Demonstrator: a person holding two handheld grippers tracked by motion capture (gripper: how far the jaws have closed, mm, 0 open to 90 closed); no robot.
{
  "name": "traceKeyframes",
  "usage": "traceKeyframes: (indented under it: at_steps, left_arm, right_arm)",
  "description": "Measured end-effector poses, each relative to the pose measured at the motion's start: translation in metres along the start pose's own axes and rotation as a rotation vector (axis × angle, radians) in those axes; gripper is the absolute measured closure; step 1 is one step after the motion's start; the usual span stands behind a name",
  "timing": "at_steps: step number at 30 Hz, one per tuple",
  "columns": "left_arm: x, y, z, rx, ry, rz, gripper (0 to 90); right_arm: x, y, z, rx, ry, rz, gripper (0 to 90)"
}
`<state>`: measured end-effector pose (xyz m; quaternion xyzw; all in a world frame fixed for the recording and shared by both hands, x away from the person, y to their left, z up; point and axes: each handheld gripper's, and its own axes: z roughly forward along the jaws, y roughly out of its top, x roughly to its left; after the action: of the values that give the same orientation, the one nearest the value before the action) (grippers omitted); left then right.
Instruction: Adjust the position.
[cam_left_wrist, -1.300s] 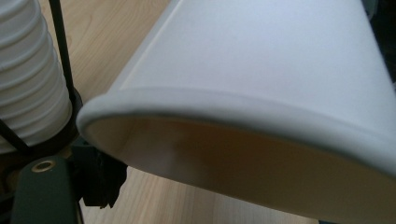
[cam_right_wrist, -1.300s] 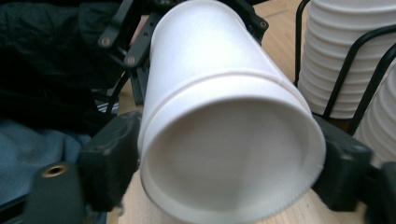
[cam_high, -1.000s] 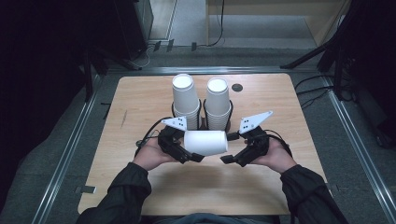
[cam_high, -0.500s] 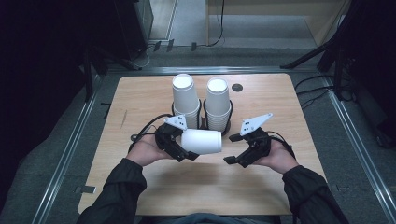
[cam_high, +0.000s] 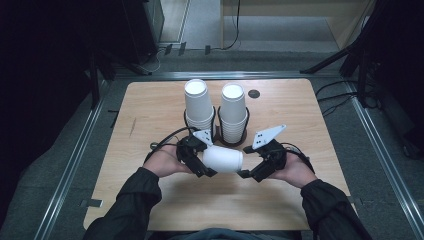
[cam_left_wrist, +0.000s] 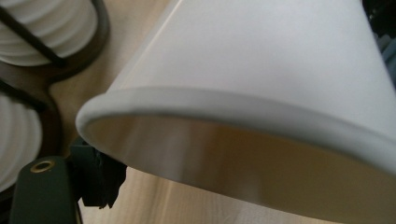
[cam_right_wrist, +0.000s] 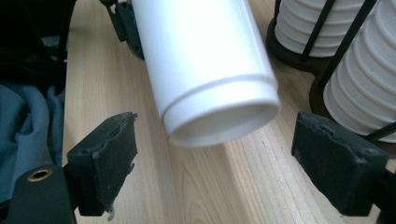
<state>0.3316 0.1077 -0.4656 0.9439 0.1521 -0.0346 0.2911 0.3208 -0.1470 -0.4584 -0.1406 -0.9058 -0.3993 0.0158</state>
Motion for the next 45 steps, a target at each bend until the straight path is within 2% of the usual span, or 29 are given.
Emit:
traceKeyframes:
  at_steps: [3, 9, 16, 18, 23, 28, 36, 38, 40, 45]
  left_arm:
    - [-0.003, 0.003, 0.005, 0.027, -0.004, 0.017, 13.4]
    - [-0.009, 0.008, 0.008, 0.037, -0.019, 0.027, 13.4]
    - [-0.013, 0.01, 0.01, 0.054, -0.024, 0.036, 13.2]
    - [-0.015, 0.01, 0.011, 0.06, -0.025, 0.049, 13.0]
    - [-0.018, 0.01, 0.012, 0.066, -0.015, 0.041, 12.5]
    - [-0.018, 0.009, 0.011, 0.061, -0.021, 0.033, 12.3]
    - [-0.018, 0.008, 0.004, 0.022, -0.03, 0.038, 8.7]
    - [-0.016, 0.007, 0.002, 0.009, -0.012, 0.029, 7.2]
    - [-0.014, 0.005, -0.001, -0.005, -0.018, 0.012, 3.5]
    - [-0.011, 0.0, -0.008, -0.062, -0.012, -0.003, 3.6]
  right_arm:
    - [0.002, 0.001, 0.004, 0.018, 0.007, -0.016, 14.4]
    - [0.007, 0.005, 0.017, 0.062, 0.032, -0.059, 14.4]
    - [0.012, 0.009, 0.029, 0.101, 0.035, -0.097, 15.2]
    - [0.013, 0.011, 0.034, 0.109, 0.038, -0.107, 16.3]
    - [0.016, 0.015, 0.039, 0.129, 0.044, -0.129, 22.6]
    - [0.017, 0.017, 0.04, 0.142, 0.041, -0.148, 24.1]
    - [0.017, 0.019, 0.035, 0.112, 0.059, -0.141, 23.6]
    - [0.016, 0.018, 0.033, 0.108, 0.052, -0.134, 23.5]
    - [0.013, 0.017, 0.029, 0.1, 0.048, -0.125, 23.5]
    - [0.008, 0.015, 0.018, 0.059, 0.037, -0.104, 23.3]
